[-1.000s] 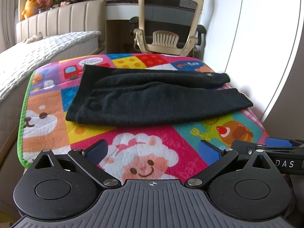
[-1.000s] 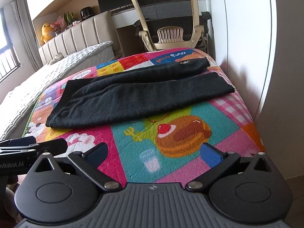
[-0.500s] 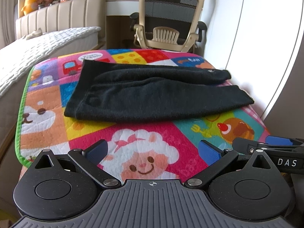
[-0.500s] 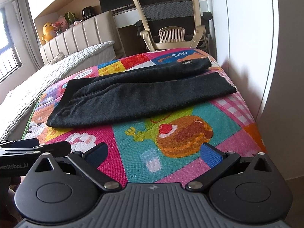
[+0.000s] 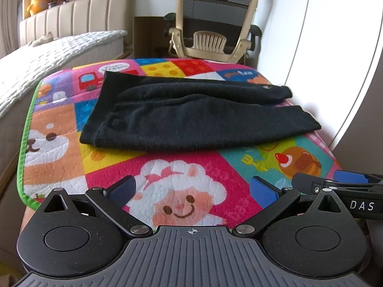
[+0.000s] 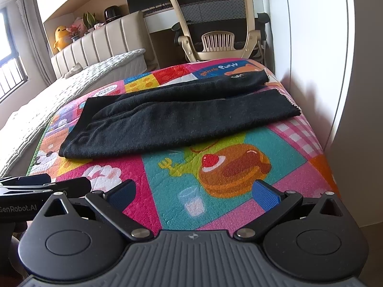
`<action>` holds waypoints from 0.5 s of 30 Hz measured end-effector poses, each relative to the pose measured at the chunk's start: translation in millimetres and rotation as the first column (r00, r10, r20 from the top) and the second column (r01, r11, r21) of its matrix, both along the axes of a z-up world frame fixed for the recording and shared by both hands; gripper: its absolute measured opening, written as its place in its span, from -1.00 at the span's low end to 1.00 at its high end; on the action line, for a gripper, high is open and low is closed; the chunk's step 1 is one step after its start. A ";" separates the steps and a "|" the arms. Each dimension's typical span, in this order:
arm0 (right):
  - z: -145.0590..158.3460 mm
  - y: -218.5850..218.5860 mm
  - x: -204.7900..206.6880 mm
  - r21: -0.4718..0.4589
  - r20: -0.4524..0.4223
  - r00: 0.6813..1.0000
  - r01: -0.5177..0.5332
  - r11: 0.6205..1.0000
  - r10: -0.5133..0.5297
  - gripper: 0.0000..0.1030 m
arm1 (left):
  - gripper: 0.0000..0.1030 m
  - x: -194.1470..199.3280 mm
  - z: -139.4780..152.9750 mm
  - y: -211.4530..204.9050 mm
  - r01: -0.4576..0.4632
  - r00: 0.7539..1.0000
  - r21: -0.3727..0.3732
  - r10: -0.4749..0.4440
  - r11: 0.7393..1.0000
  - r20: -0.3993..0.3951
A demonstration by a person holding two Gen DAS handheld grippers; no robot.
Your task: Fold clothes
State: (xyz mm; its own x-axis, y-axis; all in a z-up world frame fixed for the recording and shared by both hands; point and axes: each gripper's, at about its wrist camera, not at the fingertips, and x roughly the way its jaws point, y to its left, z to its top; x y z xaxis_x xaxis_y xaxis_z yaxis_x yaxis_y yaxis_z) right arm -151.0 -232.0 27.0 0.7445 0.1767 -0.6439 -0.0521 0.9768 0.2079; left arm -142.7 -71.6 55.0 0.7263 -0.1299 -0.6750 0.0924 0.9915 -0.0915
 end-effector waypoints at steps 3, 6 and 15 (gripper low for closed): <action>-0.6 -0.5 -0.4 0.004 -0.002 1.000 0.004 1.000 -0.004 1.00 | 1.00 0.2 -0.3 -0.6 0.003 1.000 0.000 -0.003 1.000 -0.003; -1.5 -0.7 0.2 0.007 -0.006 1.000 0.005 1.000 -0.005 1.00 | 1.00 0.8 -0.8 -1.3 0.006 1.000 0.001 -0.006 1.000 -0.005; -5.1 -1.6 4.3 0.012 -0.024 1.000 0.001 1.000 -0.001 1.00 | 1.00 4.9 -5.2 -1.2 0.002 1.000 -0.003 -0.002 1.000 -0.026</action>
